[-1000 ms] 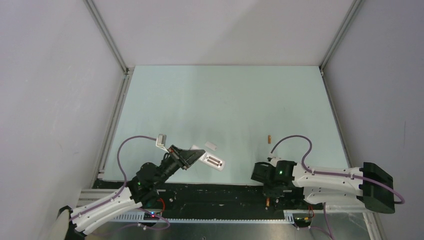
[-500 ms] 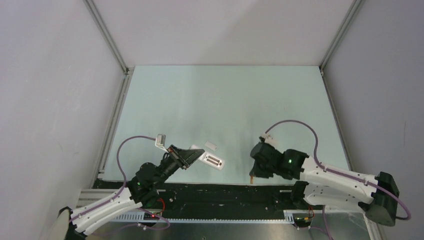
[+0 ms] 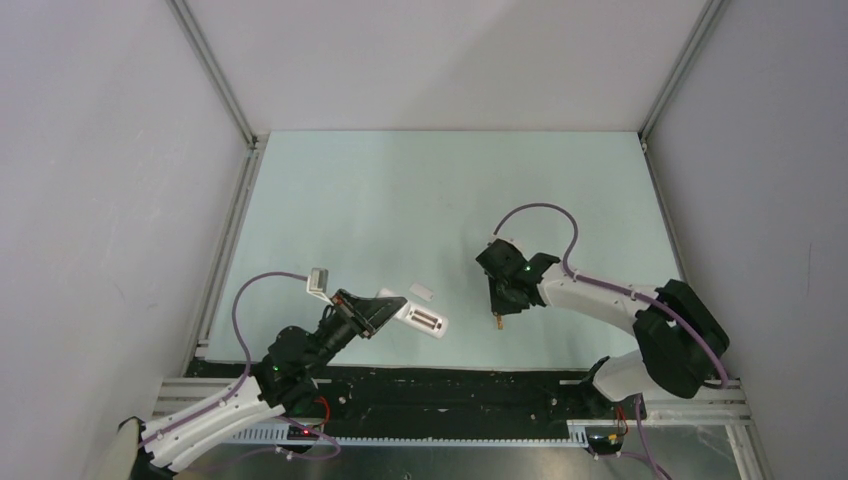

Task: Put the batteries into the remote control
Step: Place the battery at the center of the board.

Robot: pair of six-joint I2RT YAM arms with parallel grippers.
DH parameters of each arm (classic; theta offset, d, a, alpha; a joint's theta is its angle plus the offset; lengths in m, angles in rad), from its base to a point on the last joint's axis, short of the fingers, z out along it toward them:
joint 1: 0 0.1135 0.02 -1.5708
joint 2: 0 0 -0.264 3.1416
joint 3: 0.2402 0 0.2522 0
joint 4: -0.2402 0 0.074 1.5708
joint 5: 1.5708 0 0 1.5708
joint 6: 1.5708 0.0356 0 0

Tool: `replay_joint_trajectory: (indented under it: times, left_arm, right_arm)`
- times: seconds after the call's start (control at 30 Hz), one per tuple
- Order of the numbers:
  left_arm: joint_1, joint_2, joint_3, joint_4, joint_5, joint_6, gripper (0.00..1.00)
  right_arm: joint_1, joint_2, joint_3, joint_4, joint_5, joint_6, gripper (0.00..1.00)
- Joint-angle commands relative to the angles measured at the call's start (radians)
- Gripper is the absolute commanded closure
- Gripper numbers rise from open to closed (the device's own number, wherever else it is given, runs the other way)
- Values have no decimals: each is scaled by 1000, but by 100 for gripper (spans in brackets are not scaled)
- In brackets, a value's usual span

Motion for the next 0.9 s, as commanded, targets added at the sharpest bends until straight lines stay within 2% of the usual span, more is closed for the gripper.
replay_joint_trajectory:
  times: [0.0, 0.1, 0.17, 0.23, 0.27, 0.4, 0.5, 0.87]
  left_arm:
    - [11, -8, -33, 15, 6, 6, 100]
    - [17, 2, -29, 13, 11, 13, 100]
    - [21, 9, -25, 12, 19, 17, 100]
    - [25, 12, -21, 11, 26, 19, 100]
    - [26, 13, -20, 11, 27, 19, 100]
    - [31, 6, -19, 3, 33, 18, 100]
    - [33, -3, -21, -3, 34, 18, 100]
    - [39, -5, -19, -11, 45, 19, 100]
  right_arm:
    - [-3, 49, 45, 33, 36, -83, 89]
    - [-2, 84, 44, 31, 41, -61, 86]
    - [4, 104, 45, 32, 44, -50, 81]
    - [12, 122, 44, 33, 54, -38, 71]
    - [14, 127, 44, 34, 58, -34, 62]
    - [33, 145, 45, 30, 71, -5, 48]
    - [46, 139, 44, 10, 81, 12, 44]
    - [87, 88, 27, -56, 71, 99, 46]
